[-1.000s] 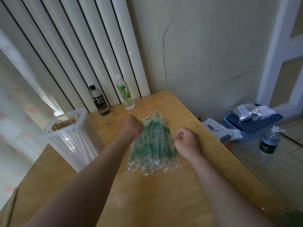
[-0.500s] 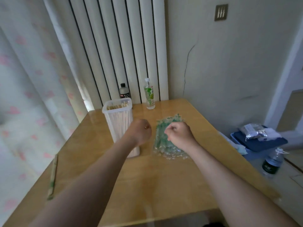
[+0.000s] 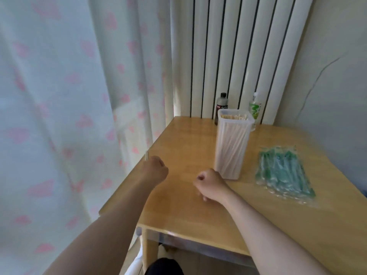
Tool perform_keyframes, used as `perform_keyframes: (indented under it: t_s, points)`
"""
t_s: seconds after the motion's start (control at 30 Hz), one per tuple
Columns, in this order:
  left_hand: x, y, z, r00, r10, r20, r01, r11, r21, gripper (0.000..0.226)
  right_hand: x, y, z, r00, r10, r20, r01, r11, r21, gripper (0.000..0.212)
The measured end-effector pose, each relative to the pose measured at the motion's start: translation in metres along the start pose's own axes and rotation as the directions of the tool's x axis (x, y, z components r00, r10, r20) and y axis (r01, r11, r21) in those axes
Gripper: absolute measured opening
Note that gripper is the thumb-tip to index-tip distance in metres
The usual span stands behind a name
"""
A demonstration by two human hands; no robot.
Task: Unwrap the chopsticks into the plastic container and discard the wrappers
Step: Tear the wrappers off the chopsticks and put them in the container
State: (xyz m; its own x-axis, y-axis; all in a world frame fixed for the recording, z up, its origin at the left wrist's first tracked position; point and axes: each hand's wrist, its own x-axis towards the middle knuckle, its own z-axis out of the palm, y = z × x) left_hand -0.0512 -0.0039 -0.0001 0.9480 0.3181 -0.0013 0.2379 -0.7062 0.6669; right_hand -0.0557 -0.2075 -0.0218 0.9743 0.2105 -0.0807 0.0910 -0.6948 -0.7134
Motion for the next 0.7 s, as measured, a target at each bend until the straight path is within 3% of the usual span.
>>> perform_keyframes:
  t_s: [0.2, 0.37, 0.5, 0.63, 0.7]
  points:
    - [0.026, -0.047, -0.020, 0.985, -0.159, -0.067, 0.158, 0.987, -0.016, 0.015, 0.015, -0.002, 0.033, 0.996, 0.084, -0.034, -0.082, 0.996, 0.045, 0.029]
    - [0.043, -0.055, -0.014, 0.985, -0.172, -0.027, 0.173, 0.984, 0.042, 0.028, 0.020, 0.003, 0.036, 0.992, 0.101, -0.080, -0.097, 0.994, 0.050, 0.029]
    - [0.053, -0.057, -0.007, 0.988, -0.152, -0.039, 0.156, 0.975, 0.158, 0.014, 0.024, 0.007, 0.039, 0.993, 0.084, -0.089, -0.083, 0.996, 0.017, 0.028]
    - [0.058, -0.057, -0.010, 0.983, -0.185, -0.007, 0.185, 0.981, 0.058, 0.012, 0.025, 0.009, 0.039, 0.991, 0.090, -0.096, -0.087, 0.996, 0.033, 0.030]
    - [0.058, -0.055, -0.012, 0.965, -0.257, 0.052, 0.262, 0.954, -0.146, 0.015, 0.025, 0.009, 0.039, 0.990, 0.099, -0.100, -0.094, 0.994, 0.056, 0.029]
